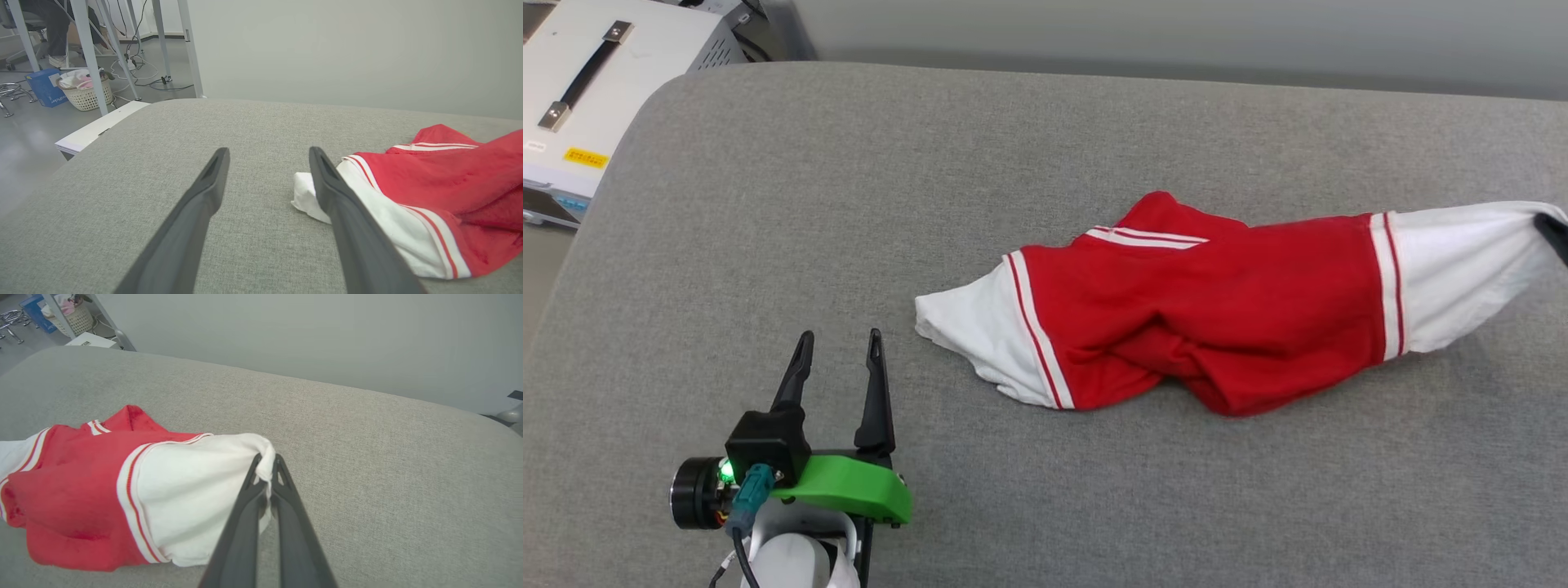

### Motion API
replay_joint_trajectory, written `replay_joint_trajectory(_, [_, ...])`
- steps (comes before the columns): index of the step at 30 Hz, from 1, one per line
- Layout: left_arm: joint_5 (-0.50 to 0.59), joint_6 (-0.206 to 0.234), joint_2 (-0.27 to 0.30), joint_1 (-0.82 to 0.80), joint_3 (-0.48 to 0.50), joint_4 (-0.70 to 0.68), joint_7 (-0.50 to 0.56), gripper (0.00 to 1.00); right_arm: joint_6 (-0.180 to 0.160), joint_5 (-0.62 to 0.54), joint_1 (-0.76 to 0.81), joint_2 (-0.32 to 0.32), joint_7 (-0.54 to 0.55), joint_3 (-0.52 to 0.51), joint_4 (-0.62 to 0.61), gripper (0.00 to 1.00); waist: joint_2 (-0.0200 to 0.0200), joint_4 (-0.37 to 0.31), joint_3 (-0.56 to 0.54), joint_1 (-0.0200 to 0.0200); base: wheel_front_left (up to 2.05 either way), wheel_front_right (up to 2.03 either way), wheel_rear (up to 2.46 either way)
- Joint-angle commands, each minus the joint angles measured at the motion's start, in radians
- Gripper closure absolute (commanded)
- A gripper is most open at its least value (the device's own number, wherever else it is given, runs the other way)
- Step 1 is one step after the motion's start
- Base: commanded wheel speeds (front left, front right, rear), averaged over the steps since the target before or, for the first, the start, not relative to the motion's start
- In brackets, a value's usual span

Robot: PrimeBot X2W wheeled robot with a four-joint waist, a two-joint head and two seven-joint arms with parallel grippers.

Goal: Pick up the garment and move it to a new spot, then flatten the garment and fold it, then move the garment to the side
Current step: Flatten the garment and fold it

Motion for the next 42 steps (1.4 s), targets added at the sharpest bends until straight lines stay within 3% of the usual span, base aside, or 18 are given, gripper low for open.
replay_joint_trajectory(1, [0.002,-0.006,-0.006,-0.016,-0.006,0.003,-0.006,0.0,-0.001,-0.013,-0.004,-0.002,0.014,-0.019,0.029,1.0,-0.0001,0.005,0.017,0.0,0.0,0.0,0.0])
replay_joint_trajectory(7, [-0.01,-0.001,-0.006,-0.038,-0.025,0.007,-0.006,0.0,-0.001,-0.048,-0.074,0.014,0.066,-0.079,0.196,1.0,-0.0001,0.023,0.063,0.0,0.0,0.0,0.0])
replay_joint_trajectory(17, [-0.026,0.01,-0.006,-0.081,-0.051,0.01,-0.006,0.0,-0.001,-0.127,-0.151,0.108,0.101,-0.112,0.562,1.0,-0.0001,0.052,0.123,0.0,0.0,0.0,0.0])
replay_joint_trajectory(23, [-0.025,0.015,-0.006,-0.089,-0.047,0.021,-0.006,0.0,-0.001,-0.132,-0.158,0.149,0.03,-0.112,0.621,1.0,-0.0001,0.048,0.111,0.0,0.0,0.0,0.0])
replay_joint_trajectory(24, [-0.024,0.014,-0.006,-0.089,-0.046,0.023,-0.006,0.0,-0.001,-0.133,-0.157,0.148,0.005,-0.113,0.621,0.79,-0.0001,0.046,0.105,0.0,0.0,0.0,0.0])
replay_joint_trajectory(25, [-0.02,0.011,-0.006,-0.089,-0.043,0.026,-0.006,0.0,-0.001,-0.136,-0.155,0.144,-0.029,-0.113,0.617,0.5,-0.0001,0.045,0.096,0.0,0.0,0.0,0.0])
replay_joint_trajectory(26, [-0.017,0.008,-0.006,-0.089,-0.039,0.027,-0.006,0.0,-0.001,-0.136,-0.151,0.141,-0.06,-0.113,0.612,0.0,-0.0001,0.043,0.088,0.0,0.0,0.0,0.0])
replay_joint_trajectory(35, [0.001,-0.043,0.011,-0.102,0.021,0.02,-0.006,0.0,-0.001,-0.235,-0.065,0.145,-0.419,-0.135,0.54,0.0,-0.0001,0.014,0.018,0.0,0.0,0.0,0.0])
replay_joint_trajectory(42, [-0.009,-0.102,0.08,-0.191,0.016,0.037,-0.006,0.0,-0.001,-0.347,0.026,0.229,-0.504,-0.229,0.37,0.0,-0.0001,-0.008,0.001,0.0,0.0,0.0,0.0])
